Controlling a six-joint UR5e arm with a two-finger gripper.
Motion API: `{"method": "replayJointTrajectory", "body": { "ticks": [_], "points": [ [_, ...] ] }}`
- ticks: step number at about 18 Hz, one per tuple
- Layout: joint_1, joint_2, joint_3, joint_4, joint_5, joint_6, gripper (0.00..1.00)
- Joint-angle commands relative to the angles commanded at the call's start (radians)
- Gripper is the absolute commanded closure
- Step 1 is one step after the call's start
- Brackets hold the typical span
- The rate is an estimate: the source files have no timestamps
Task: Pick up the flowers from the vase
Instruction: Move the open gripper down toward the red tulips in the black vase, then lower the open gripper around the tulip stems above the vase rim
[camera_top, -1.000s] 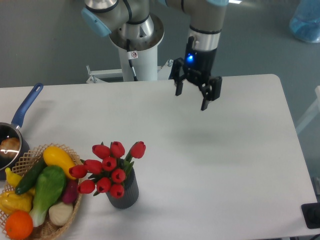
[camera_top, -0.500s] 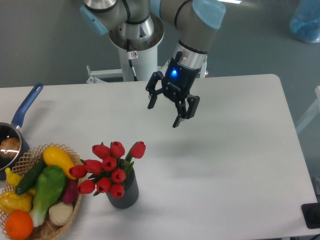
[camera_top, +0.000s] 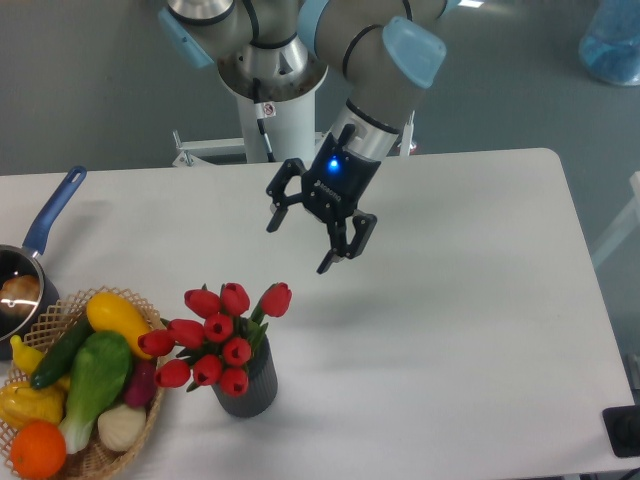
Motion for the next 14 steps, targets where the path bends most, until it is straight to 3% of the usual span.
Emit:
{"method": "replayJointTrajectory", "body": {
  "ticks": [4,10,14],
  "points": [
    [-0.006,-0.057,-0.003,0.104,-0.079,0.0,0.0],
    [-0.012,-0.127,0.067,0.118,-0.103,0.006,0.0],
    [-0.008,-0.166,0.078,0.17,-0.141,0.011,0.0]
  ]
}}
